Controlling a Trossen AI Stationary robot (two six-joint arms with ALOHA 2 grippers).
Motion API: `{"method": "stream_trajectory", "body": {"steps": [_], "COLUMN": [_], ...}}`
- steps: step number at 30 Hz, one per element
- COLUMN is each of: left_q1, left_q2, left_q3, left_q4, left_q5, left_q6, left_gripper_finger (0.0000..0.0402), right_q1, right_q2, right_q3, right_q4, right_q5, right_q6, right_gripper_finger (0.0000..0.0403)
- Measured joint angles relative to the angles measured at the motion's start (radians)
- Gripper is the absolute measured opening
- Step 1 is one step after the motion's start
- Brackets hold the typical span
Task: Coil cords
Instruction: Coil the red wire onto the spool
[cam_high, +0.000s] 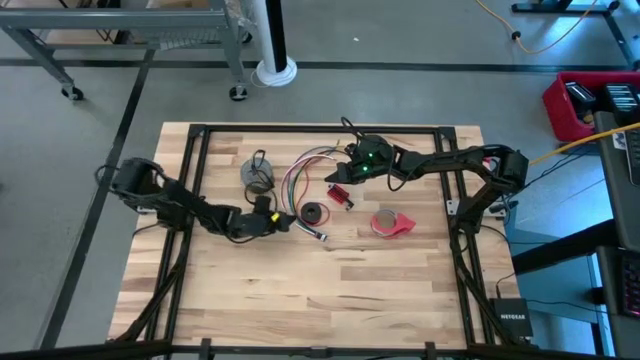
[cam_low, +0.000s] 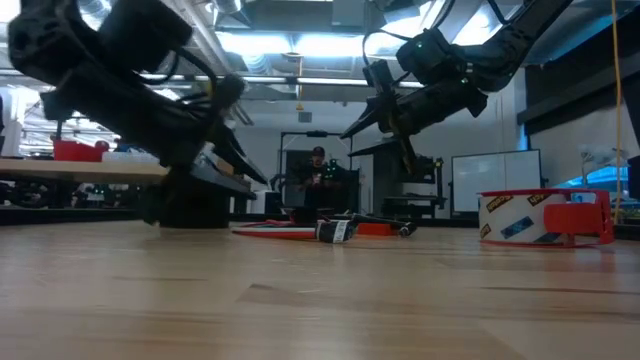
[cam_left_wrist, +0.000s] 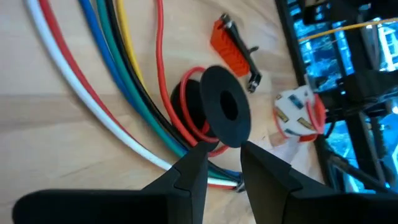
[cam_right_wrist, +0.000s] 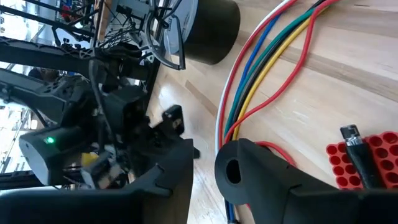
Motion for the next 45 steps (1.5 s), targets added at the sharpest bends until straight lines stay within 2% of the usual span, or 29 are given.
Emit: {"method": "stream_trajectory", "body": {"steps": [5, 10, 21, 45], "left_q1": [0.028, 0.051, 0.075, 0.113], "left_q2": [0.089, 0.122, 0.124, 0.125], "left_q3": [0.072, 0.11, 0.115, 0.117], "left_q4": [0.0, 0.0, -0.004, -0.056], "left_q5": [0.018, 0.044, 0.084, 0.09], "left_q6": [-0.022, -0.022, -0.024, -0.096], "left_gripper_finger": [0.0088, 0.0088, 0.0088, 0.0088], "right_q1": [0.0, 0.0, 0.0, 0.0], "right_q2": [0.0, 0.0, 0.0, 0.0], "right_q3": [0.0, 0.0, 0.0, 0.0], "right_q4": [0.0, -0.001, 0.001, 0.052], "right_q5": [0.0, -0.001, -0.001, -0.027], "right_q6": [0.0, 0.0, 0.0, 0.0], "right_gripper_finger": [0.0129, 0.0129, 0.0129, 0.0129]}}
